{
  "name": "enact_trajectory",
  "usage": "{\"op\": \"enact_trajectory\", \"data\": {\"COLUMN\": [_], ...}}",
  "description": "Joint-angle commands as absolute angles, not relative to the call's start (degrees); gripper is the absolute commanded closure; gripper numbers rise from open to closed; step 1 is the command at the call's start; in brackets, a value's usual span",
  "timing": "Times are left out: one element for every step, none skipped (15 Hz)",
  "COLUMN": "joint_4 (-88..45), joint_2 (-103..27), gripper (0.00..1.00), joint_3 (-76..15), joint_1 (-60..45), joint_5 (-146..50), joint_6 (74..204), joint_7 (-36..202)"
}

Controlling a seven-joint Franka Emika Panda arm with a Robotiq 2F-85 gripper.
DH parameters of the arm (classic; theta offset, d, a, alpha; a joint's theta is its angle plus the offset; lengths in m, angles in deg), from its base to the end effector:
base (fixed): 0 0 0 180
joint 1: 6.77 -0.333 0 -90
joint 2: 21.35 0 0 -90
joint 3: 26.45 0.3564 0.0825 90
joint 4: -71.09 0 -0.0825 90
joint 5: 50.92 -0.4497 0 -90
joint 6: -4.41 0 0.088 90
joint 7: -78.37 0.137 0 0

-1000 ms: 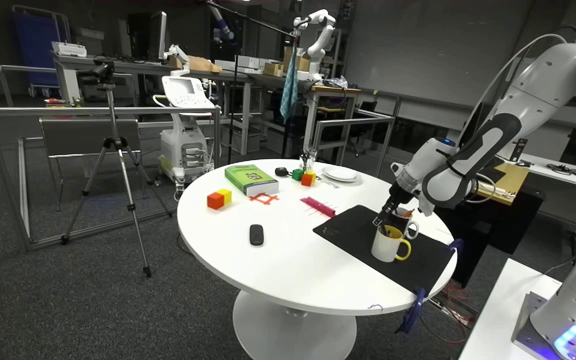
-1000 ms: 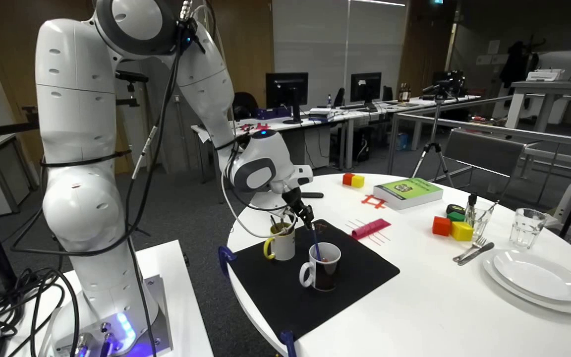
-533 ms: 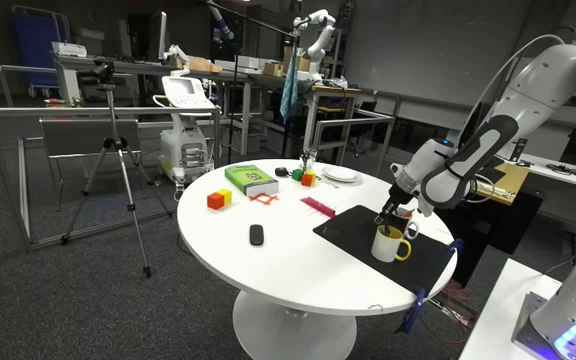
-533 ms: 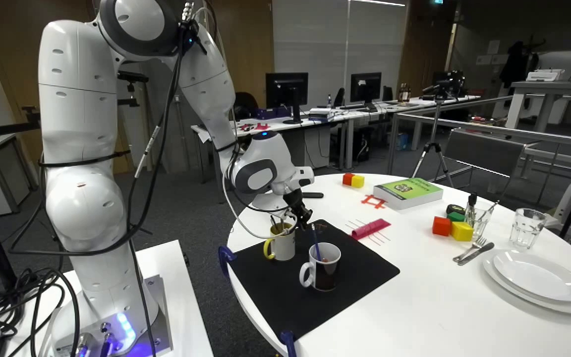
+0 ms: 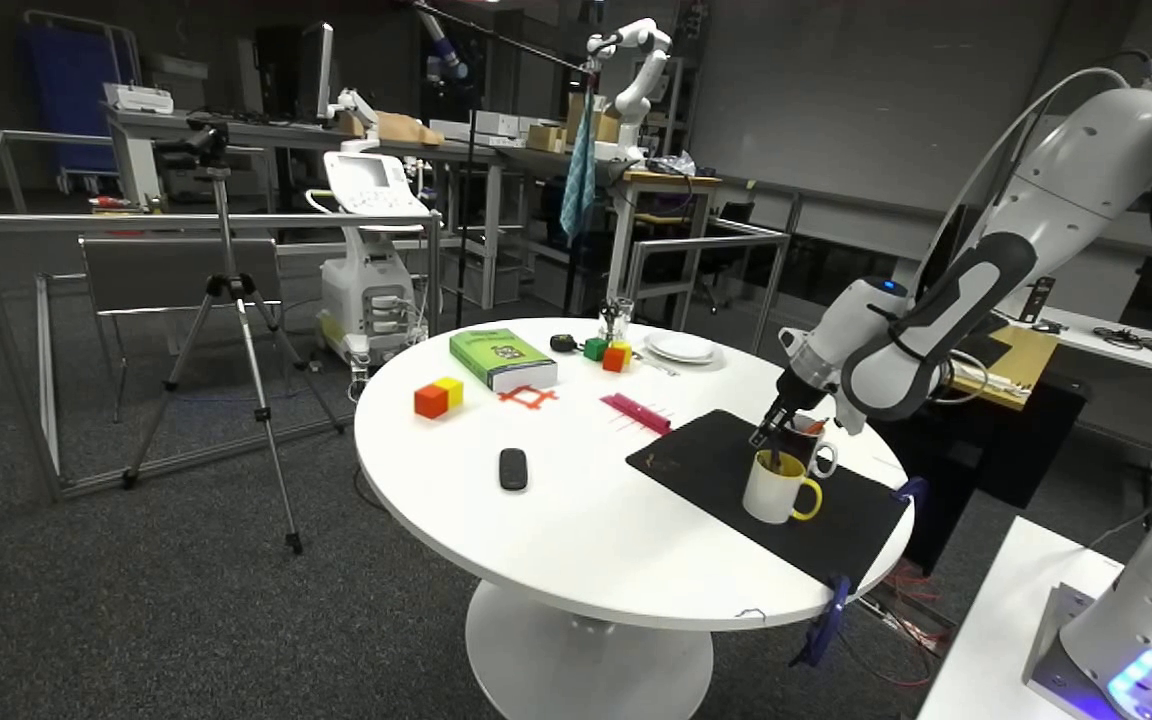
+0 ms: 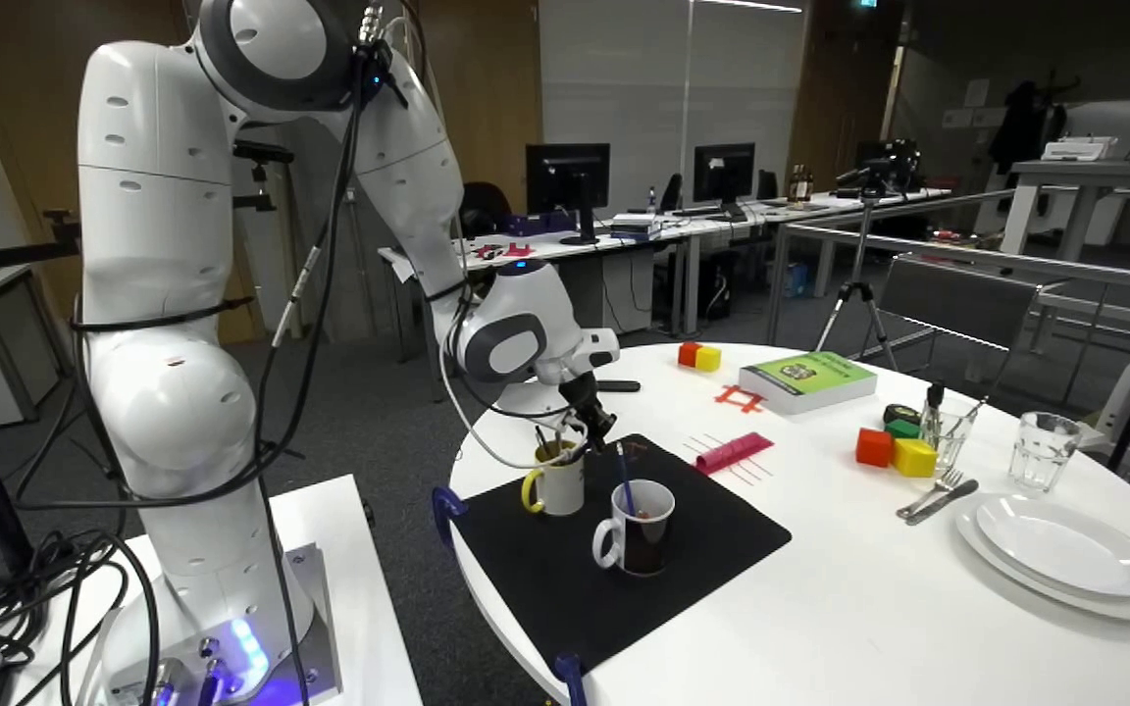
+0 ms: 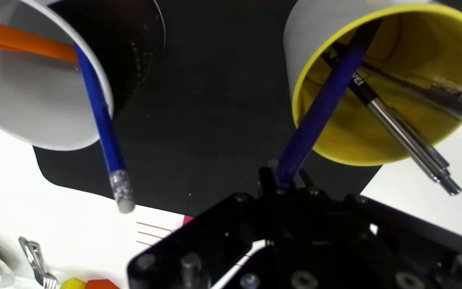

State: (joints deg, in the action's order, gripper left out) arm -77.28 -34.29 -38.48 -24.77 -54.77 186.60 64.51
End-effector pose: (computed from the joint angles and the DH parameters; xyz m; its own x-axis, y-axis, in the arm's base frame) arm 0.5126 0.0423 0.1686 0.8923 0.2894 0.3464 0.2673 -0.9572 0.1110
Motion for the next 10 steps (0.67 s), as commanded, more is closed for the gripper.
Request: {"op": "enact_trajectory", "data": {"joint_4": [-77.9, -77.9, -78.1, -78.5, -78.8, -79.4, -79.7, -79.9, -80.2, -80.5], "joint_2": [-34.0, -33.9, -33.7, -33.6, -33.6, -33.3, -33.2, -33.2, -33.3, -33.3], "gripper": [0.98, 0.73, 0.72, 0.68, 0.62, 0.53, 0.46, 0.39, 0.31, 0.24], "joint_3": [-43.8, -45.3, -46.5, -47.7, -49.3, -49.9, -50.3, -51.1, -51.9, -52.7], "joint_1": [-30.0, -31.4, -32.6, -33.9, -35.5, -36.4, -37.1, -38.2, -39.4, -40.5], "joint_5": [-53.7, -53.8, -54.1, -54.5, -54.5, -54.7, -55.0, -55.1, -55.1, -55.1], "joint_6": [189.3, 189.4, 189.1, 188.6, 188.6, 188.7, 188.8, 188.9, 189.0, 188.8], "joint_7": [65.7, 65.8, 65.9, 66.3, 66.6, 66.8, 67.0, 67.4, 67.8, 68.3]}}
